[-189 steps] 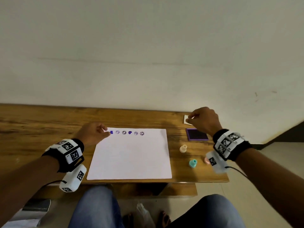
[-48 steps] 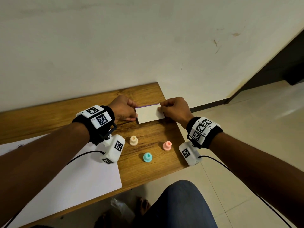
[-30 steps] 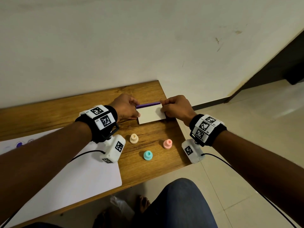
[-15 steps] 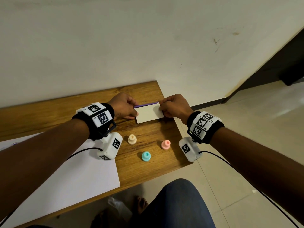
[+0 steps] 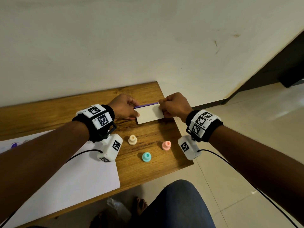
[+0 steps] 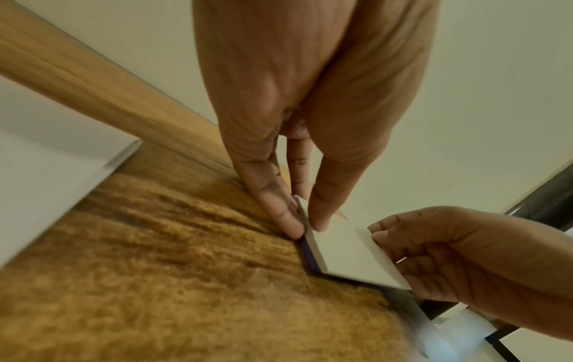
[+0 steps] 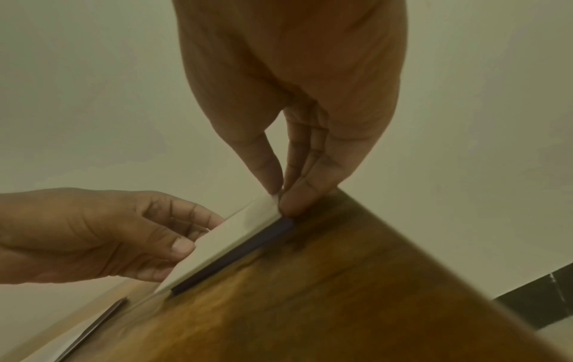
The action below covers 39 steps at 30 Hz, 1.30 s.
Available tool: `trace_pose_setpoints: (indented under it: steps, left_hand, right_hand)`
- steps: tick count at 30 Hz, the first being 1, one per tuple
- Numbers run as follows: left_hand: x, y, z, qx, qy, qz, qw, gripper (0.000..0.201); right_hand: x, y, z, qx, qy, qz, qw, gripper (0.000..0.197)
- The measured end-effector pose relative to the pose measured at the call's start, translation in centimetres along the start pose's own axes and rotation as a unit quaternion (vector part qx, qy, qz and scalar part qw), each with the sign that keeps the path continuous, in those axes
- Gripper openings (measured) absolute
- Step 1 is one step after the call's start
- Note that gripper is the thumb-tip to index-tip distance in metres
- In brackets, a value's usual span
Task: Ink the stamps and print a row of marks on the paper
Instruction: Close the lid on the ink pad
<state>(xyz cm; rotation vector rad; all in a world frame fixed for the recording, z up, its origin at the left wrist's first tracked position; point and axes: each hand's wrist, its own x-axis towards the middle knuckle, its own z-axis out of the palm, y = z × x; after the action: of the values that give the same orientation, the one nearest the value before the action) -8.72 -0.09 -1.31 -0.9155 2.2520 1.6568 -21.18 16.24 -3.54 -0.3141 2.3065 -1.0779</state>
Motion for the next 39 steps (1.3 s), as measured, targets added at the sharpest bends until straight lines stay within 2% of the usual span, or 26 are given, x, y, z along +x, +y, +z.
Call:
trace_pose_setpoints:
  steps: [8,12,17,23,29,34,39]
  left_hand:
    - [0.2,-0.4,0.2,-0.039,0.006,-0.005,0.999,0.037]
    - [0.3,-0.7,0.2,-0.085,0.009,-0.017,0.996,0.035]
    - [0.3,-0.6,0.1,-0.095,0.001,-0.021,0.995,0.036]
    - [0.9,-0.6,0.3,-0.094,0.0,-0.027,0.995,0.034]
    - [1.5,-1.2,0.3,-0.078,0.016,-0.031,0.996,0.028]
    - [1.8,-0.9,0.0,-0.029,0.02,-0.029,0.999,0.028]
    - [2.0,-0.8,-0.1,-0.023,0.006,-0.034,0.999,0.027]
  right_hand:
    - [-0.2,0.2,0.0,0.014,-0.009,-0.009,1.0,0.008]
    - [-0.4,0.5,-0.2,0.041,-0.01,-0.017,0.999,0.016]
    - [0.0,0.8,-0.2,0.018,0.011,-0.019,1.0,0.017]
    - [0.3,0.9,0.1,0.017,0.014,-0.013,1.0,0.018]
    - [0.4,1.0,0.2,-0.007,0.022,-0.037,0.999,0.015]
    - [0.4,0.8,0.2,-0.027,0.027,-0.051,0.998,0.012]
    - [0.6,0.3,0.0,-0.023,0.005,-0.039,0.999,0.013]
